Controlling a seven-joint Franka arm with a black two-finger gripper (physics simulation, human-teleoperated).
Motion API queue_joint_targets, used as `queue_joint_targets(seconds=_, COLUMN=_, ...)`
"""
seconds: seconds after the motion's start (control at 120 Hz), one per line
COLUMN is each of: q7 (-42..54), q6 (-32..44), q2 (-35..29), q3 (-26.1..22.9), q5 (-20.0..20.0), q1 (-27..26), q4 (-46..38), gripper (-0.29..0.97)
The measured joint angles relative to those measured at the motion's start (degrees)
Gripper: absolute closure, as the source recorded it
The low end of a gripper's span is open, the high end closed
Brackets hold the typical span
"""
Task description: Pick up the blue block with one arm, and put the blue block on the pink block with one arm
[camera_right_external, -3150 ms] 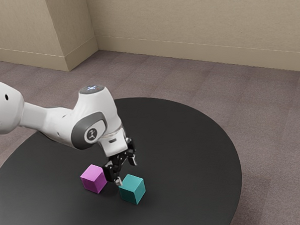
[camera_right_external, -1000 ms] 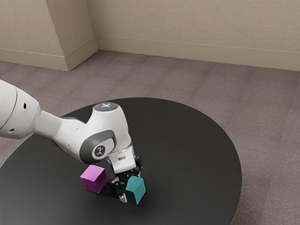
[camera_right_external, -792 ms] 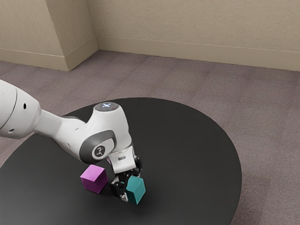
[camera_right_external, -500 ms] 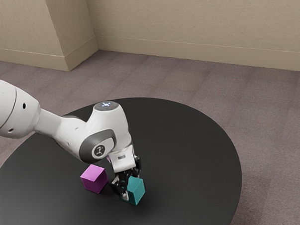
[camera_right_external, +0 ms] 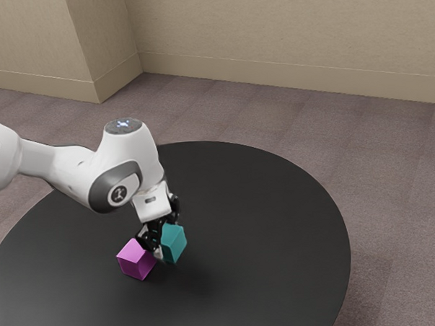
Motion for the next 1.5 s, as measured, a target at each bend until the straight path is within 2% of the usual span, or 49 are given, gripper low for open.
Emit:
queue_joint_targets(seconds=0.083, q7=1.94, q6=-0.83, q2=-1.87, q3=-0.02, q5=-1.27, q1=1.87, q4=-0.06, gripper=0.34)
queue_joint_targets(seconds=0.183, q7=5.41, q6=-2.29, q2=-3.47, q3=0.12, q5=-5.0, q1=3.54, q4=-0.08, gripper=0.34)
queue_joint_targets(seconds=0.35, q7=12.75, q6=-6.1, q2=-5.34, q3=2.96, q5=-9.86, q1=3.2, q4=-0.28, gripper=0.34)
queue_joint_targets(seconds=0.475, q7=18.43, q6=-8.49, q2=-7.2, q3=4.57, q5=-11.34, q1=5.64, q4=-1.59, gripper=0.34)
queue_joint_targets(seconds=0.992, q7=36.19, q6=-10.53, q2=-7.2, q3=5.19, q5=-17.11, q1=7.14, q4=-3.07, gripper=0.33)
queue_joint_targets(seconds=1.333, q7=37.51, q6=-7.4, q2=-6.42, q3=5.44, q5=-17.71, q1=7.17, q4=-3.06, gripper=0.32)
queue_joint_targets(seconds=1.5, q7=34.14, q6=-6.86, q2=-5.92, q3=5.45, q5=-14.15, q1=7.43, q4=-2.97, gripper=0.3)
